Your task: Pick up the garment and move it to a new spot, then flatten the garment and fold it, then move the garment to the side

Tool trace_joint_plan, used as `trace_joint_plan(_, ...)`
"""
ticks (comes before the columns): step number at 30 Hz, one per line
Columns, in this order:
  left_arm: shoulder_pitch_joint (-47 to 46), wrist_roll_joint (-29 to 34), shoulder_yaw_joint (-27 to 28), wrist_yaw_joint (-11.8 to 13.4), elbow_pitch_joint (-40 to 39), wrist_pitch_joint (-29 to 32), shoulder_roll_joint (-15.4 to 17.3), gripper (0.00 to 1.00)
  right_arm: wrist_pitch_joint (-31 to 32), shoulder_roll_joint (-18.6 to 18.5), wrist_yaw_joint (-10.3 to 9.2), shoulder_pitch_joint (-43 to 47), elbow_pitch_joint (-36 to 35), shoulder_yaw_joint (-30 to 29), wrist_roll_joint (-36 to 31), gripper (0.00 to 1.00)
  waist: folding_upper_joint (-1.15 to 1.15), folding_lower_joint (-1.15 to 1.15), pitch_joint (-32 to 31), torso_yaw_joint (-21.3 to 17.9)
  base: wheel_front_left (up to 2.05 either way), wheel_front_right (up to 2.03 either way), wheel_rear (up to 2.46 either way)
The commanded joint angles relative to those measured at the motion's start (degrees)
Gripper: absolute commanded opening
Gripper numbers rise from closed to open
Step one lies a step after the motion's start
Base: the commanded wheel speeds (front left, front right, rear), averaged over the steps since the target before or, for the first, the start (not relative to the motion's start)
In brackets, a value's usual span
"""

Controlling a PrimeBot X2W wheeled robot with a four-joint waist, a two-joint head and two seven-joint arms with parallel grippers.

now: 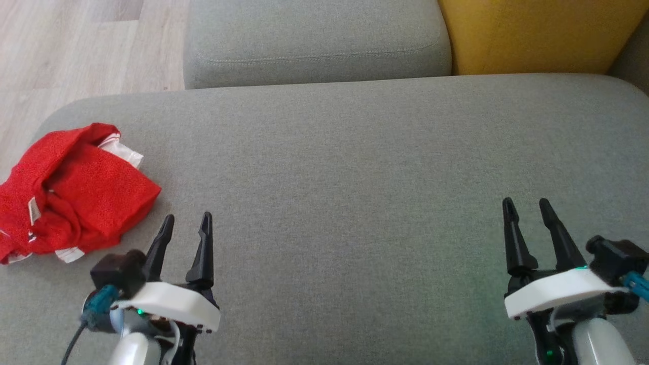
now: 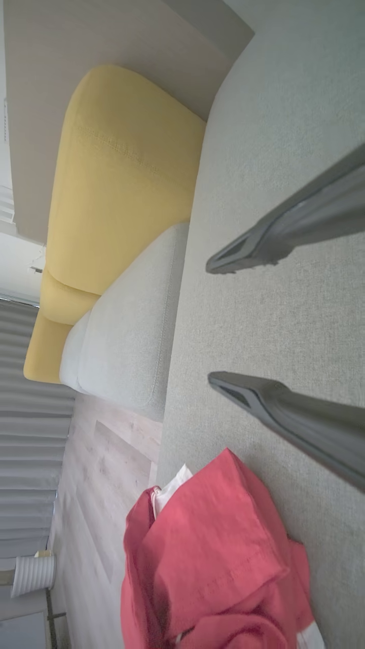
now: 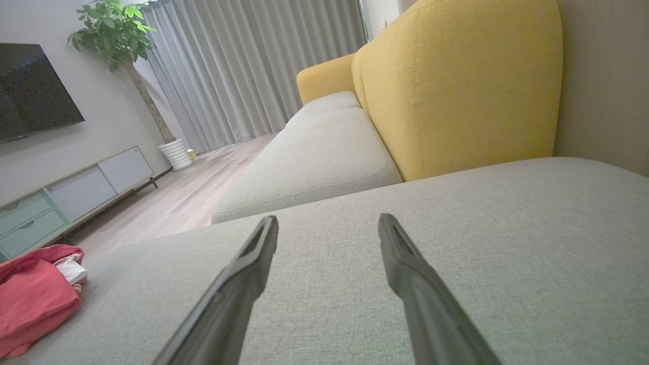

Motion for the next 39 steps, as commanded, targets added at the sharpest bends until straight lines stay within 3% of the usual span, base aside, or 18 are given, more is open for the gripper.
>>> trace_joint_plan(1,-2.24,2.21,0.89,0.49,-1.63,-0.86,1.16,1.0,-0.66,-0.08,-0.03,-0.76,-2.45,0.89,-2.33,1.0,0.0,0.0,-0.06,0.07,0.0,0.0,0.0)
trace_joint_plan(27,-2.56,16.14,-0.58,2.45,3.02,-5.22,1.38,1.0,-1.25,1.24,-0.04,0.49,-1.44,0.29,-14.5,1.0,0.0,0.0,-0.41,0.86,0.0,0.0,0.0)
trace_joint_plan(39,-2.37,13.73,0.99,1.41,4.8,-5.35,0.29,1.0,-0.31,1.41,-0.04,0.44,-0.21,-0.7,-10.21,1.0,0.0,0.0,-0.28,0.97,0.0,0.0,0.0)
